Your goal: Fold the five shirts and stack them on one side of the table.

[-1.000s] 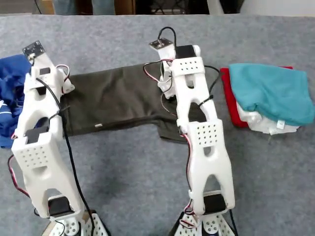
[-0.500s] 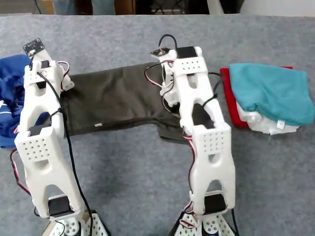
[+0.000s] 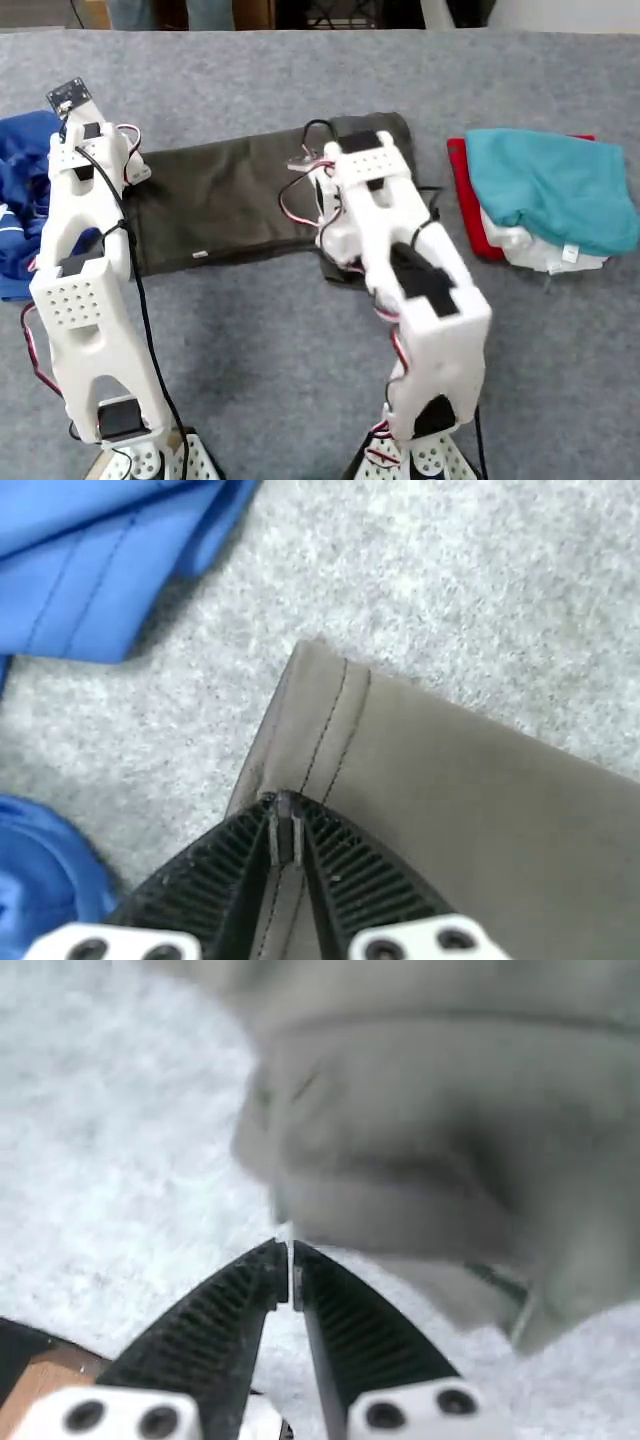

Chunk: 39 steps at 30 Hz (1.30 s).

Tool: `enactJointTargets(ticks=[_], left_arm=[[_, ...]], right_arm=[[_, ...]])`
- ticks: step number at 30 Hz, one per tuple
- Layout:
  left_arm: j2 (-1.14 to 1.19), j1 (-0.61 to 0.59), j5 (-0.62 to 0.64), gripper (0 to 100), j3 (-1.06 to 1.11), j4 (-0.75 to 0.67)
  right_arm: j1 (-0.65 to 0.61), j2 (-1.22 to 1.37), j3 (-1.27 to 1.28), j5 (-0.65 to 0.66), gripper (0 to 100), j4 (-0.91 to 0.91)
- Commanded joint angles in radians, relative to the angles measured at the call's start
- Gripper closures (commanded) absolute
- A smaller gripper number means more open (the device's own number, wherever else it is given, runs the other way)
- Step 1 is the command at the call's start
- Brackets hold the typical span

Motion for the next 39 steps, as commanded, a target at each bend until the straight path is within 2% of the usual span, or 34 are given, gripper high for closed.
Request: enactJointTargets(ticks=[1, 6, 11, 18, 23, 30, 33, 39], left_arm=[[0.003, -0.001, 0.003, 97, -0.016, 0.005], [0.003, -0.001, 0.003, 97, -0.016, 0.005], [0.003, -0.001, 0.003, 97, -0.016, 0.005], [0.003, -0.001, 0.003, 97, -0.015, 0.005], [0.003, -0.001, 0.003, 97, -0.015, 0.005], [0.003, -0.001, 0.003, 97, -0.012, 0.005], [0.003, -0.002, 0.003, 97, -0.010, 0.006], [-0.006, -0.001, 0.003, 97, -0.019, 0.100]], right_arm=[[0.037, -0.197, 0.016, 0.021, 98.5, -0.008], [0.129, -0.252, -0.070, 0.018, 98.5, -0.097], [0.149, -0.074, -0.084, 0.006, 98.5, -0.272], [0.104, 0.062, -0.091, 0.005, 98.5, -0.160], [0.104, -0.008, 0.047, 0.014, 98.5, -0.140], [0.104, -0.059, 0.315, 0.014, 98.5, -0.391], [0.124, -0.079, 0.309, 0.018, 98.5, -0.377], [0.215, -0.271, 0.082, 0.157, 98.5, -0.109]])
